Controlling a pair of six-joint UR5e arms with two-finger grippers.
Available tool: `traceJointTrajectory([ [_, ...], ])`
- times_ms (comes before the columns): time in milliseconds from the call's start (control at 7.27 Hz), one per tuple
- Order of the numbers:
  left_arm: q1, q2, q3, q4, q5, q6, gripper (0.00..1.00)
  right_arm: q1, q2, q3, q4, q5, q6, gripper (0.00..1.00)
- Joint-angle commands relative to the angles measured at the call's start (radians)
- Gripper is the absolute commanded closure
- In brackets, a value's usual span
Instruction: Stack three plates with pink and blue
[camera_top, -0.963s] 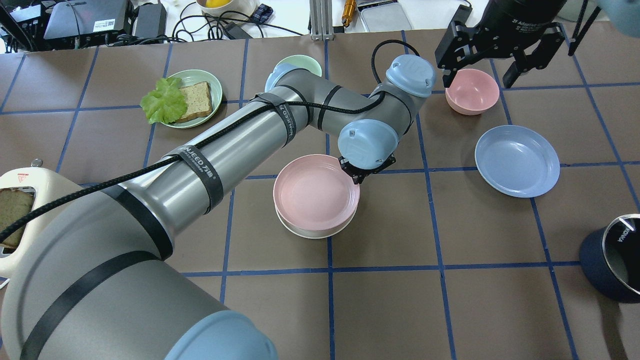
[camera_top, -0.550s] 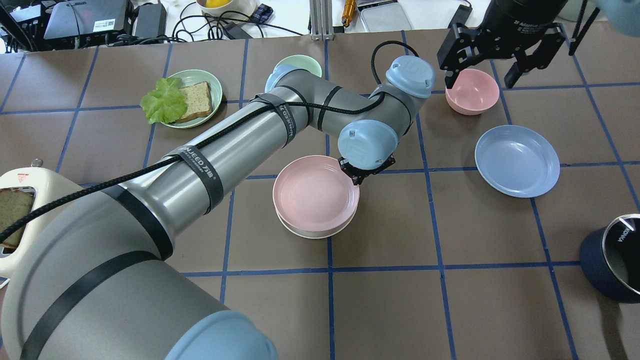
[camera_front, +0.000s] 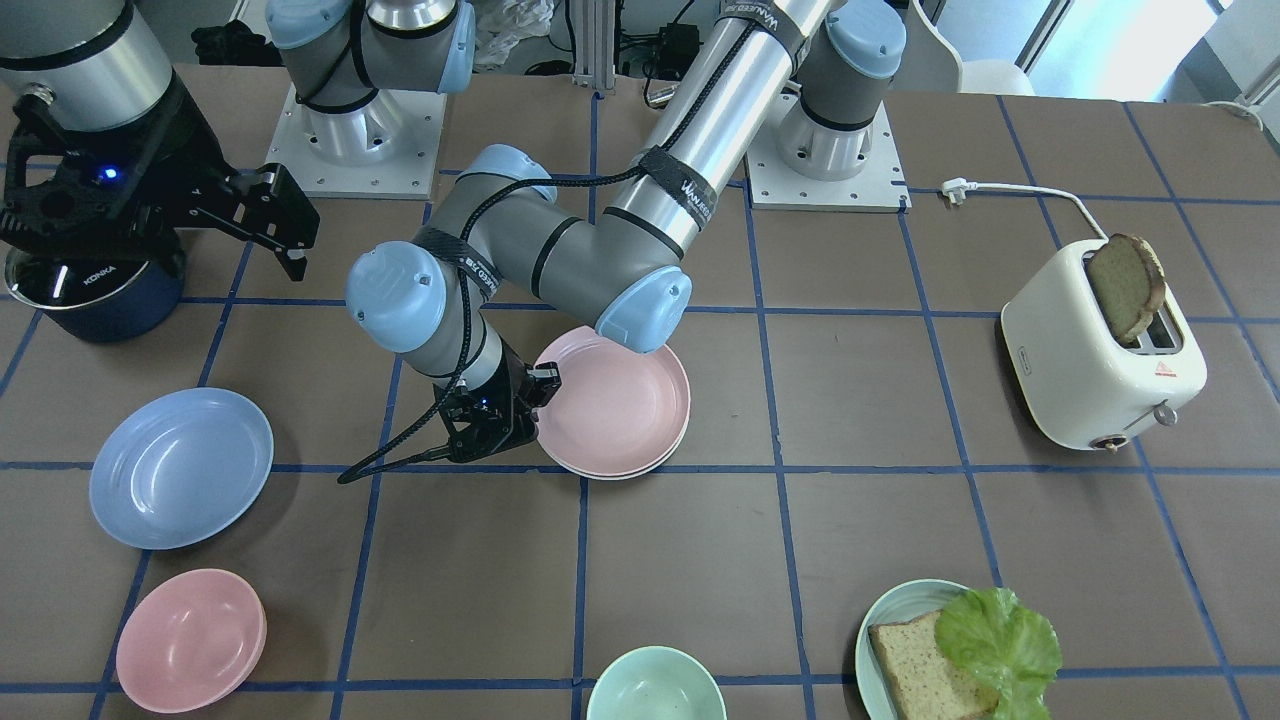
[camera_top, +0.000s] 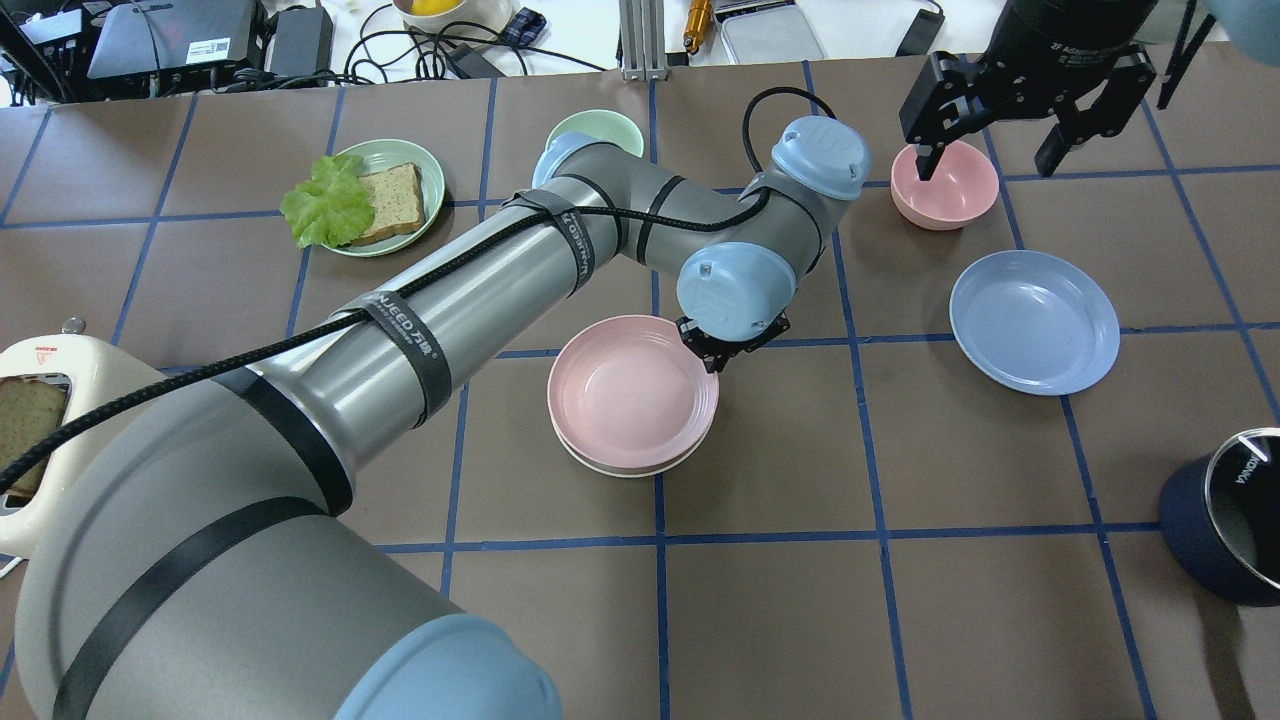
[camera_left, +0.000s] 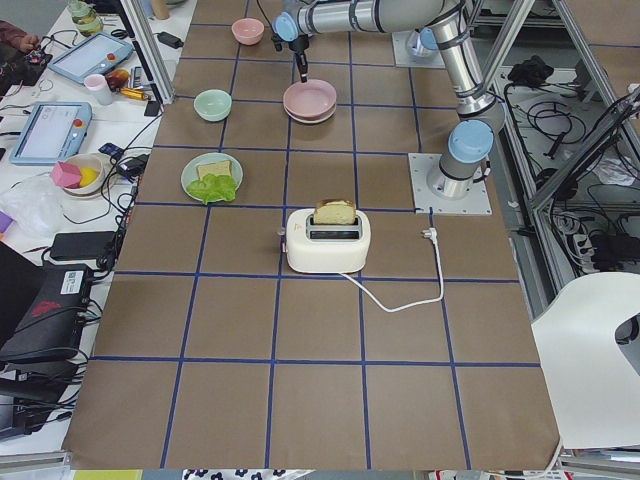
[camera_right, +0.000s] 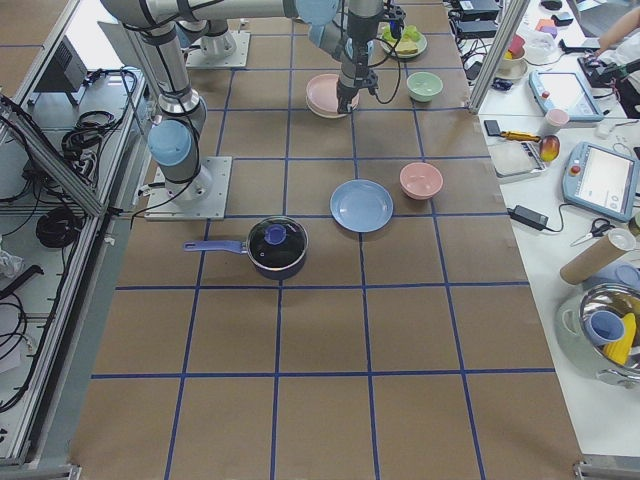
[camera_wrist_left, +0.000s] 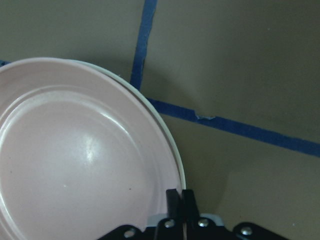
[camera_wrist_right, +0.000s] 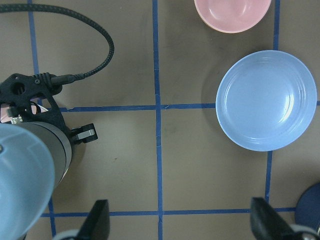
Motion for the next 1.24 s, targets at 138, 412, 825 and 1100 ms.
traceJointTrajectory([
  [138, 0.006, 0.020, 0.002, -0.019, 0.000, 0.014, 0.15, -0.006, 0.002, 0.002, 0.004, -0.001, -0.002, 0.00],
  [412, 0.009, 0.057, 0.017, -0.055, 0.001, 0.016, 0.07, -0.043, 0.037, 0.003, 0.008, -0.002, -0.017, 0.00],
  [825, 0.034, 0.138, 0.005, -0.122, 0.062, 0.097, 0.05, -0.164, 0.114, 0.009, -0.007, -0.001, -0.286, 0.00],
  [1100, 0.081, 0.201, 0.007, -0.122, 0.062, 0.120, 0.00, -0.225, 0.238, 0.011, -0.094, -0.004, -0.385, 0.00],
])
